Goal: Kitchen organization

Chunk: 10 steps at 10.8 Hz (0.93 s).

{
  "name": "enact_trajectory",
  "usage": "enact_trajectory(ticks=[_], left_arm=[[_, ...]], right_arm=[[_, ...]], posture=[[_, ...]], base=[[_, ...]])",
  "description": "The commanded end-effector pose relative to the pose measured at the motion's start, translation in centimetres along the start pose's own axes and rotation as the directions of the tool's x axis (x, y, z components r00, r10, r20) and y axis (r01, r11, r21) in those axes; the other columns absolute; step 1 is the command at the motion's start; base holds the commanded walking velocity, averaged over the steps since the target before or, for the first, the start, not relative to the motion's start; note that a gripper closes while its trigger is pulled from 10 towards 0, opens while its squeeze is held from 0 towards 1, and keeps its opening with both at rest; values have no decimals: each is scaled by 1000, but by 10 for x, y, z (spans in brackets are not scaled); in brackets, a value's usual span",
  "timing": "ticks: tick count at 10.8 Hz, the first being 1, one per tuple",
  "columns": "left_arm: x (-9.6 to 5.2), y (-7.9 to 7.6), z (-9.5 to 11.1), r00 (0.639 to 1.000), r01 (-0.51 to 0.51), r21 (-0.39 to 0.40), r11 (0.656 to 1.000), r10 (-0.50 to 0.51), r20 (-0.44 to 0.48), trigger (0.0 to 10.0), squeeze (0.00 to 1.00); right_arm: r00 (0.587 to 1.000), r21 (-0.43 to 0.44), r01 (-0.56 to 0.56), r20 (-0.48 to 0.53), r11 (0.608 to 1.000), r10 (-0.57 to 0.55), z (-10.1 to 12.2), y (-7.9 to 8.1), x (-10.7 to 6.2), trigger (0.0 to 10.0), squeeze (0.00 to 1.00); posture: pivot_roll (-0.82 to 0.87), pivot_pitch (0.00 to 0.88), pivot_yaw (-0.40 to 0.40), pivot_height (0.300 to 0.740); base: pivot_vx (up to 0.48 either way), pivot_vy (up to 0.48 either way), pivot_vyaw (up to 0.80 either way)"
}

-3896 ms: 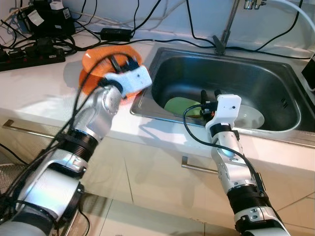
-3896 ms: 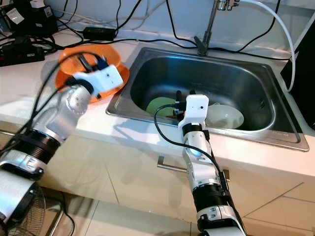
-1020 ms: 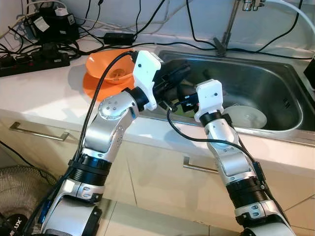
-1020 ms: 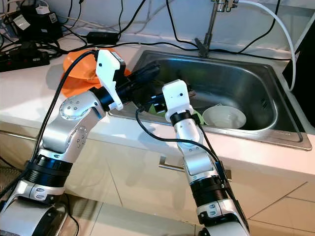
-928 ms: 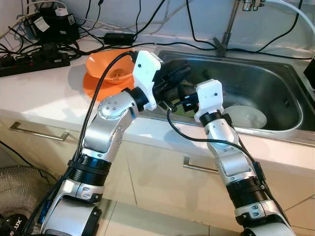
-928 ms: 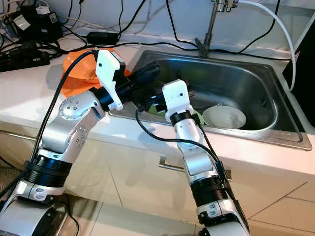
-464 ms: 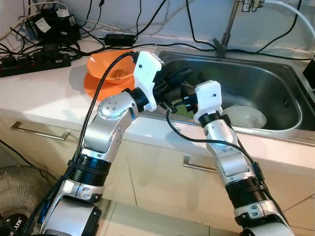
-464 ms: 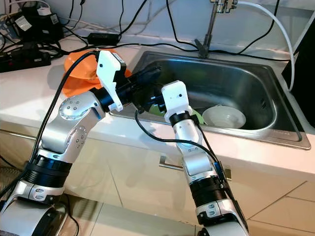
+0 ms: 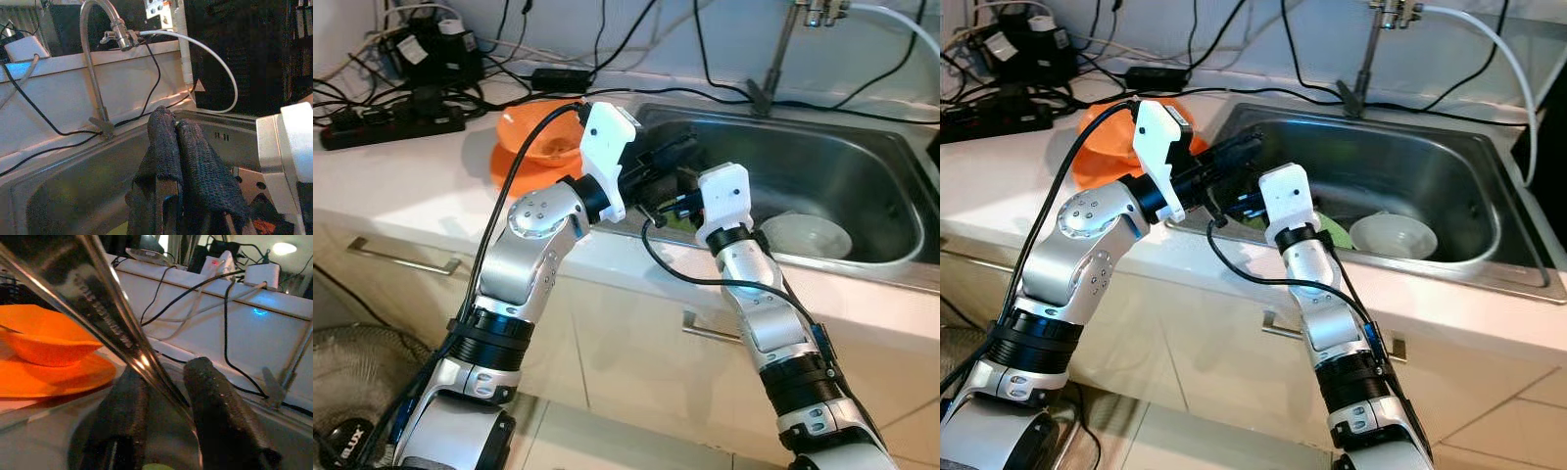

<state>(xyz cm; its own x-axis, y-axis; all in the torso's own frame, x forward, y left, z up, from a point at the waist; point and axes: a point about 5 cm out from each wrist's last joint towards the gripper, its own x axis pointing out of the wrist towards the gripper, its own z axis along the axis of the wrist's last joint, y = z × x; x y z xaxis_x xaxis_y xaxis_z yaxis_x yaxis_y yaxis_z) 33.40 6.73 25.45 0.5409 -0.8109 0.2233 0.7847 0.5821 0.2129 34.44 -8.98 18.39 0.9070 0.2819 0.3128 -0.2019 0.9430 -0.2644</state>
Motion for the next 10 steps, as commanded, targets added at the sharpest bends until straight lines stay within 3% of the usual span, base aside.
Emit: enact_trajectory(ticks=[1, 6, 7, 10], left_arm=[[0, -2, 2, 1000, 19, 4, 1000, -19, 2, 10000, 0], [-1, -1, 0, 1000, 9, -10, 1000, -9, -3, 10000, 0], [-1, 1, 1, 1000, -7, -14, 1000, 7, 0, 10000, 1000], [-4, 9, 6, 999, -45, -23, 999, 46, 27, 10000, 1000]], right_arm=[[1000, -4, 1, 26, 1000, -1, 7, 0, 5, 0, 0], [1000, -9, 16, 26, 1000, -16, 7, -5, 6, 0, 0], [1000, -11, 18, 25, 1000, -17, 7, -5, 7, 0, 0], [999, -11, 29, 28, 1000, -28, 8, -7, 9, 0, 0]], posture=[[201, 0, 32, 740], [200, 12, 30, 740], [201, 12, 28, 740], [200, 16, 26, 740]], base=[[0, 0, 0], [0, 0, 0], [0, 0, 0], [0, 0, 0]])
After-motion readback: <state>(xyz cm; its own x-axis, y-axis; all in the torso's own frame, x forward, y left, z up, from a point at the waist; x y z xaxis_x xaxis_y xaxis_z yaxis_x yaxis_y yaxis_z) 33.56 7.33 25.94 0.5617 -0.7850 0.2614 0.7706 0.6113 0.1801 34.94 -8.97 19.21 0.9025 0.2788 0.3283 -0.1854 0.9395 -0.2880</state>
